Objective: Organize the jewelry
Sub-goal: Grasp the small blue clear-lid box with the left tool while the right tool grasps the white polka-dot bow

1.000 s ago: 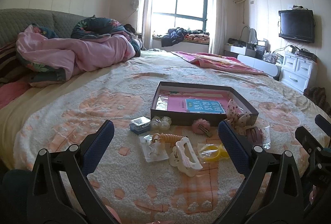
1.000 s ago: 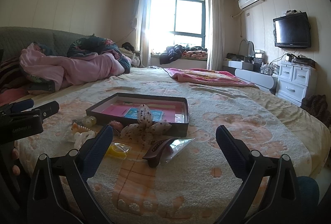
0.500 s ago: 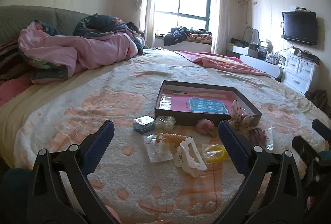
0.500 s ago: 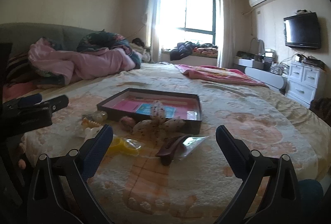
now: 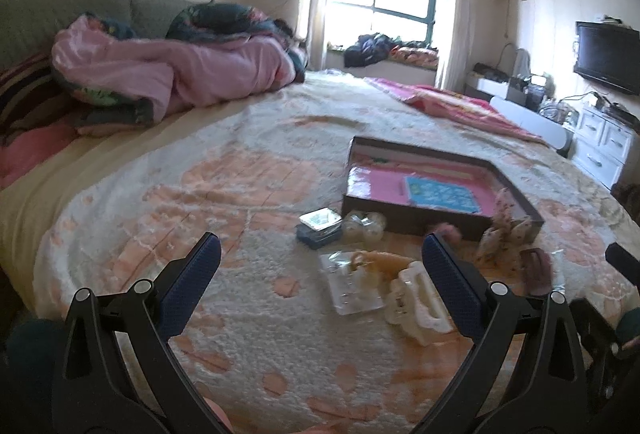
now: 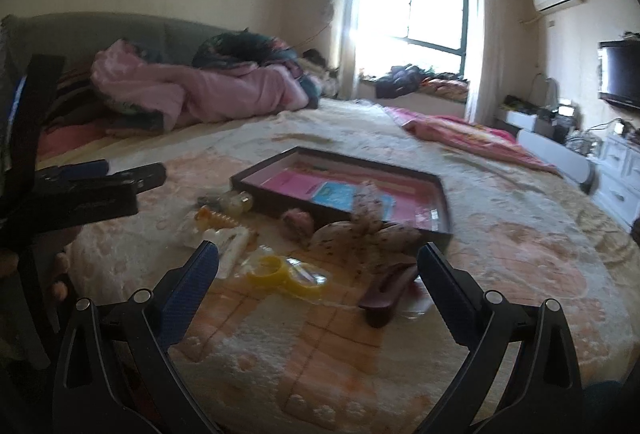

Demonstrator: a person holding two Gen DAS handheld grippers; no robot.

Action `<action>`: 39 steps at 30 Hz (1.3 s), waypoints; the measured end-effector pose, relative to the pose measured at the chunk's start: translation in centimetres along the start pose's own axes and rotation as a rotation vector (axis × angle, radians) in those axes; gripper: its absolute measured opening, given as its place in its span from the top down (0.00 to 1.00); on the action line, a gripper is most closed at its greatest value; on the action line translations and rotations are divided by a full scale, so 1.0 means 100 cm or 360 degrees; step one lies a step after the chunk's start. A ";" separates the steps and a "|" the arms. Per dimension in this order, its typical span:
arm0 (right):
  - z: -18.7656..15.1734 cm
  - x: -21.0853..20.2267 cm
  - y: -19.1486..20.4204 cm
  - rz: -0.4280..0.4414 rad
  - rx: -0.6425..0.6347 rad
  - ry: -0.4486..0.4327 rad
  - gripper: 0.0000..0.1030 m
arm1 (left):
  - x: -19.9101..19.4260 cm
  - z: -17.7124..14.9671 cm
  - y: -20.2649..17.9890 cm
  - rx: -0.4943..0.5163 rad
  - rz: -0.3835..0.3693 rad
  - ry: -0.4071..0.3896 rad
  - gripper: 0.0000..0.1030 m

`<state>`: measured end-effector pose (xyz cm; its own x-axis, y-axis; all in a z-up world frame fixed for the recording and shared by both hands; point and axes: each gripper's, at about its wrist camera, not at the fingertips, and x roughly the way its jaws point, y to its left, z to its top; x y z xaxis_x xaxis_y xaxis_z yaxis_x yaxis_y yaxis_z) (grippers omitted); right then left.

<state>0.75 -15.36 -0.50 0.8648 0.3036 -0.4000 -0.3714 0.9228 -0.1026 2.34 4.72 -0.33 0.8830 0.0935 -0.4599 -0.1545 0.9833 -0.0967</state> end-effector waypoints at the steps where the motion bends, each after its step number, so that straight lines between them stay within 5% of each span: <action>1: 0.000 0.003 0.002 0.0002 -0.0011 0.0010 0.06 | 0.003 0.000 0.002 -0.0007 0.0000 0.0013 0.10; 20: 0.017 0.084 -0.033 -0.0050 0.0094 0.0262 0.06 | 0.070 0.020 0.016 0.0060 -0.0002 0.0186 0.10; 28: 0.019 0.120 -0.045 -0.0081 0.0133 0.0380 0.07 | 0.115 0.020 0.027 0.0112 0.0010 0.0402 0.10; 39: 0.016 0.150 -0.057 -0.0018 0.0221 0.0533 0.24 | 0.141 0.018 0.031 0.0192 -0.0129 0.0533 0.20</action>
<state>16.39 -15.66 -4.44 0.7014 0.2195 -0.6781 -0.2930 0.9561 0.0064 15.08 9.39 -5.55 0.6930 -0.0220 -0.7206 -0.0190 0.9986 -0.0488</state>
